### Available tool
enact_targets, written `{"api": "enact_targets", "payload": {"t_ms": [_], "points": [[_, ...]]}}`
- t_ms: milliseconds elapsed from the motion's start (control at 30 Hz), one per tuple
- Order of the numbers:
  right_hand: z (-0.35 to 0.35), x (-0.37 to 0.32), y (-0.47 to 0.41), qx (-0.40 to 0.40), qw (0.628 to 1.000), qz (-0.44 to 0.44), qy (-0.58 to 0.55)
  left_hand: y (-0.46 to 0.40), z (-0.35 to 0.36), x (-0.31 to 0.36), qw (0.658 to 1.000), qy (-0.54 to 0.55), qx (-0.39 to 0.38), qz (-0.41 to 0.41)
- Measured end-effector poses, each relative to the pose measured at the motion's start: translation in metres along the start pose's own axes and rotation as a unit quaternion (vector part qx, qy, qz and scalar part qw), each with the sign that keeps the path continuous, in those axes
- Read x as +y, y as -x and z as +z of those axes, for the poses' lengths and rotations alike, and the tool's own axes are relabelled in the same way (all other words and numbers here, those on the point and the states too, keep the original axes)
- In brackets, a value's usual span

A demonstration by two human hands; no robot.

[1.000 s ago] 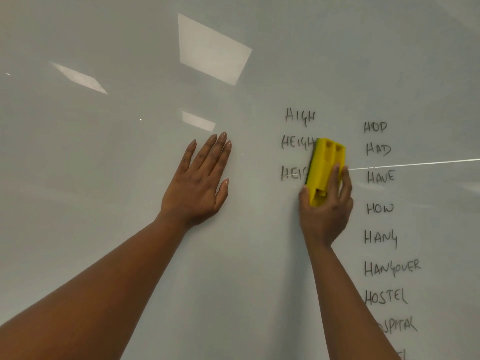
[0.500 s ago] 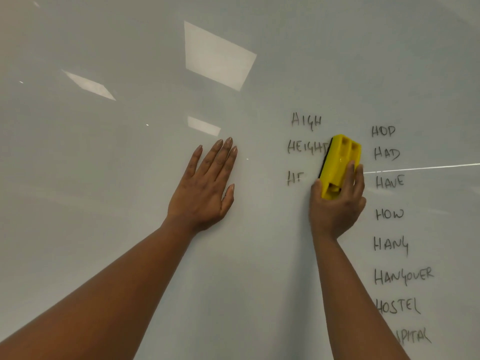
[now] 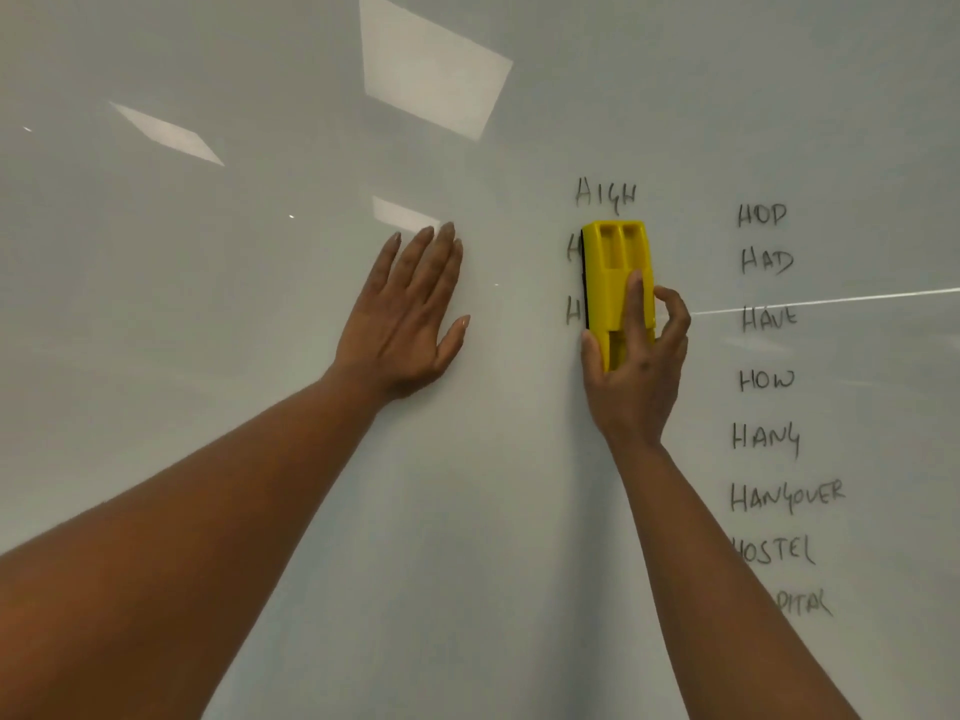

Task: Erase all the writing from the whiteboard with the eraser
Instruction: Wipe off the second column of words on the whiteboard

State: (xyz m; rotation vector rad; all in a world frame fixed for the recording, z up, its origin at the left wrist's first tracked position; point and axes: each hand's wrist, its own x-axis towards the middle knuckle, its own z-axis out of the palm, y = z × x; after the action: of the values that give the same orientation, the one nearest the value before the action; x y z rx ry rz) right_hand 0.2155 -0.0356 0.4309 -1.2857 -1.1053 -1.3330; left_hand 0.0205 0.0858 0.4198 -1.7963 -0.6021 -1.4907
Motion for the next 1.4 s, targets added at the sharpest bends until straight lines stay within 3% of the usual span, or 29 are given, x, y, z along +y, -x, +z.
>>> {"api": "enact_targets", "payload": {"t_ms": [267,667,933,1200,1400], "points": [[-0.007,0.014,0.019,-0.015,0.999,-0.044,-0.009,-0.024,-0.004,-0.010,0.998,-0.013,-0.054,-0.042],[0.000,0.001,-0.067,0.031,0.997,0.076,0.016,-0.019,0.004,-0.010,0.999,0.007,-0.005,-0.031],[-0.003,0.006,-0.061,-0.023,0.997,-0.067,0.040,-0.019,0.004,-0.010,0.999,0.004,-0.008,-0.031],[0.008,-0.009,-0.080,0.027,0.998,0.059,0.006,-0.018,0.005,-0.010,0.999,0.004,0.000,-0.034],[0.013,-0.024,-0.069,-0.008,0.997,-0.079,-0.001,-0.019,0.004,-0.012,0.999,0.011,0.012,-0.028]]}}
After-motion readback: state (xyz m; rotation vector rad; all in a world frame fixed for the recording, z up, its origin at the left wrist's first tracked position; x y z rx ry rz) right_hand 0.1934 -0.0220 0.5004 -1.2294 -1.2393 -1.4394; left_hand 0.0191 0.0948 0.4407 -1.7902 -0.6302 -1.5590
